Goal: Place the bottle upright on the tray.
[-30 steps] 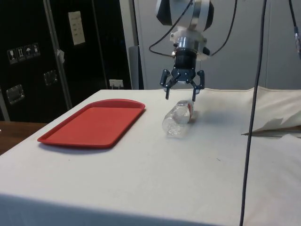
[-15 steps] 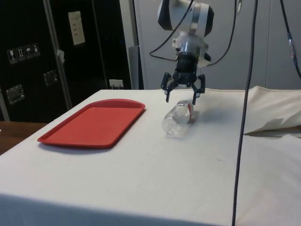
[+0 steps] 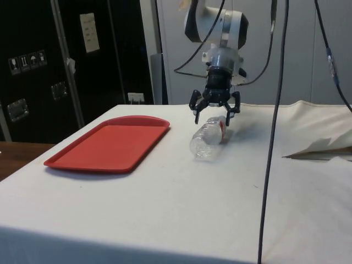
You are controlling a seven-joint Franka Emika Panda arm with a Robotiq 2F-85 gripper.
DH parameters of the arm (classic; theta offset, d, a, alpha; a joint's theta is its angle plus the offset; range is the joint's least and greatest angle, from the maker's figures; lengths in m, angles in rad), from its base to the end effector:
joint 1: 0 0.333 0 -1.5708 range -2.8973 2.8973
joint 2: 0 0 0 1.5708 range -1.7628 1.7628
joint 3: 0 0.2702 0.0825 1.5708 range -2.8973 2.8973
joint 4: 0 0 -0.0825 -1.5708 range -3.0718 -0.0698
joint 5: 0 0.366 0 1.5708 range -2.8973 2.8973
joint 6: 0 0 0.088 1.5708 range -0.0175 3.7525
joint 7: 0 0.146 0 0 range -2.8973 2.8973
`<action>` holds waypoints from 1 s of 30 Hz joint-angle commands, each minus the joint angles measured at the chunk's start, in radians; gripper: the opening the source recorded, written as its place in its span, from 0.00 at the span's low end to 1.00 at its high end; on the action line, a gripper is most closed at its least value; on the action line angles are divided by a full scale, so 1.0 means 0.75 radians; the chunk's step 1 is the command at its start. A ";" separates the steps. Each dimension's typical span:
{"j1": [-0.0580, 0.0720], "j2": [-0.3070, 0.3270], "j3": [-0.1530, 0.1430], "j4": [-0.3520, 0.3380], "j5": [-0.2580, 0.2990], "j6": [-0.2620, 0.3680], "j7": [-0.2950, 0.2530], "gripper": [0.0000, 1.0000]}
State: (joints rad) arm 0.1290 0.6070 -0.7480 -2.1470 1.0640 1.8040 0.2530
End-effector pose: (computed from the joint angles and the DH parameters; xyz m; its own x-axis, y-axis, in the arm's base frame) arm 0.4071 -0.2130 0.1026 0.0112 -0.7335 -0.6796 -0.9986 0.0274 -0.0460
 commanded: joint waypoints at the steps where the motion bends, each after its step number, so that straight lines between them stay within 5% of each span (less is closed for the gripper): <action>1: -0.013 0.008 0.003 0.009 0.008 -0.024 0.003 1.00; 2: -0.001 0.004 -0.004 0.001 0.004 -0.008 0.000 1.00; 5: -0.015 0.023 -0.011 0.016 0.016 -0.059 0.004 1.00; 11: -0.003 0.033 -0.031 0.016 0.019 -0.081 0.011 1.00; 14: -0.015 0.044 -0.024 0.024 0.031 -0.103 0.021 1.00; 19: -0.004 0.055 -0.031 0.016 0.045 -0.100 0.025 1.00; 20: -0.013 0.064 -0.024 0.024 0.057 -0.107 0.032 1.00; 30: -0.009 0.105 -0.023 0.024 0.112 -0.103 0.056 1.00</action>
State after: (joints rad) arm 0.1260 0.6810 -0.7700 -2.1330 1.1400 1.7290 0.2900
